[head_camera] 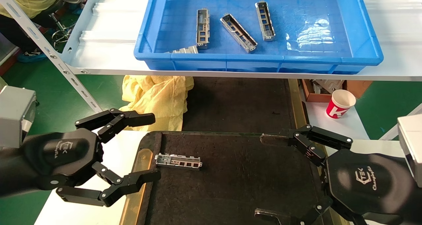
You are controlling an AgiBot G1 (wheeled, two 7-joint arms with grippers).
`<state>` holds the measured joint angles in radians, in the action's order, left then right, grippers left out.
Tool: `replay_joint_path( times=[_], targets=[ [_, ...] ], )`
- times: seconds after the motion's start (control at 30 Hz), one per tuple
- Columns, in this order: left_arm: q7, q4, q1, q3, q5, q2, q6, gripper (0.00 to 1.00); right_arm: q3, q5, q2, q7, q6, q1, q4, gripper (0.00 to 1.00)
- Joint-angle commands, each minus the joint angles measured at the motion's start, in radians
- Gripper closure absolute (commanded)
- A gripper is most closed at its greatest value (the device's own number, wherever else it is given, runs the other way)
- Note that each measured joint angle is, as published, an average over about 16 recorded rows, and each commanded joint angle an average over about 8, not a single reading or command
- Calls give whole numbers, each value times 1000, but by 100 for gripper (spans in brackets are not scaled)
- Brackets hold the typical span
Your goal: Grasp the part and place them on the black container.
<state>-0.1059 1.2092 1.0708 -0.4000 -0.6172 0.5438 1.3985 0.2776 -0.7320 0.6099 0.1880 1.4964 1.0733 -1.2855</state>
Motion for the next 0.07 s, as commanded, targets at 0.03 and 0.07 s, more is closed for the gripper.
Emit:
replay_joint_path(
  times=[0.03,0.07],
  targets=[
    [0,0,0,0,0,0,0,0,1,0,1,0,0,0,1,0],
    [0,0,0,0,0,0,0,0,1,0,1,0,0,0,1,0]
  ],
)
